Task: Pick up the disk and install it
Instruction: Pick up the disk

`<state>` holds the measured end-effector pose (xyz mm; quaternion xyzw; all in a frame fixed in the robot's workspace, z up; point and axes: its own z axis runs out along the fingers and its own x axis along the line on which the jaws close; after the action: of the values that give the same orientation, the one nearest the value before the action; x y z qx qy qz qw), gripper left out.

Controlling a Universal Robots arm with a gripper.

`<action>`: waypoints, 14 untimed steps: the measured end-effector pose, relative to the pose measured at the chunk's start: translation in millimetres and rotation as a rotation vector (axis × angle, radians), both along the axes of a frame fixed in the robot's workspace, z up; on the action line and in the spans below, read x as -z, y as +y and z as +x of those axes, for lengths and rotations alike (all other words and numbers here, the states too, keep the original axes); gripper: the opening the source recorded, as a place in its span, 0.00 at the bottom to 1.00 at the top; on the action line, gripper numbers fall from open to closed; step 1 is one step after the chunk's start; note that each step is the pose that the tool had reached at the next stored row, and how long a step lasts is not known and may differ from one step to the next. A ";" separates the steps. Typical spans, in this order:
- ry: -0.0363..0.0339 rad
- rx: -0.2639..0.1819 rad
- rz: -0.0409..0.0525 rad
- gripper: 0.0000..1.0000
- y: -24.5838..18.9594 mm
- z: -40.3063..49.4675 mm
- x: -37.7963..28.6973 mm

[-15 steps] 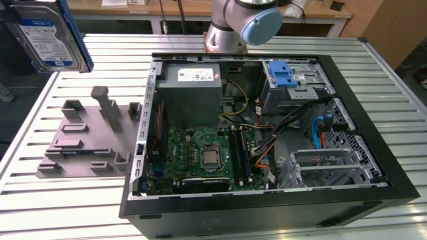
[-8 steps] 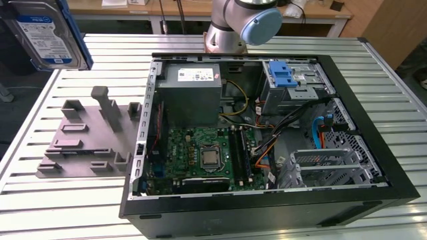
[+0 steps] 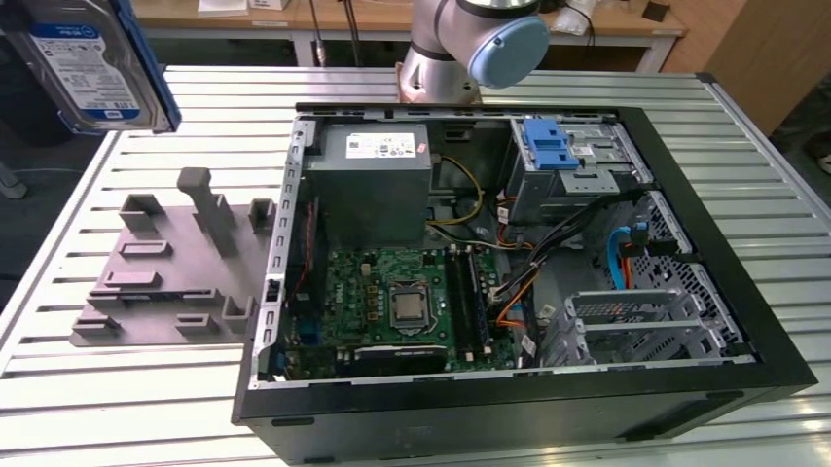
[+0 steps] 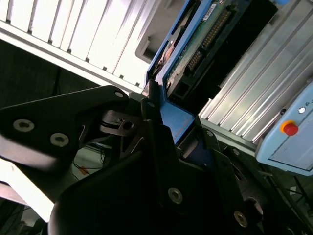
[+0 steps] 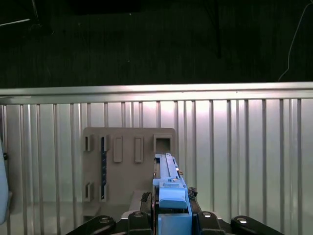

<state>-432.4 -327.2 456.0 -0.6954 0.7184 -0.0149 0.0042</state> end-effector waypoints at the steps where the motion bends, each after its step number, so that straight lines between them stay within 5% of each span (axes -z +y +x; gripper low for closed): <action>1: -0.0004 0.000 0.0000 0.36 0.0 0.0 -0.7; 14: -0.0011 0.000 -0.0001 0.36 -2.4 0.0 -6.5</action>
<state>-432.4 -329.5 462.5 -0.6954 0.7184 -0.0153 0.0046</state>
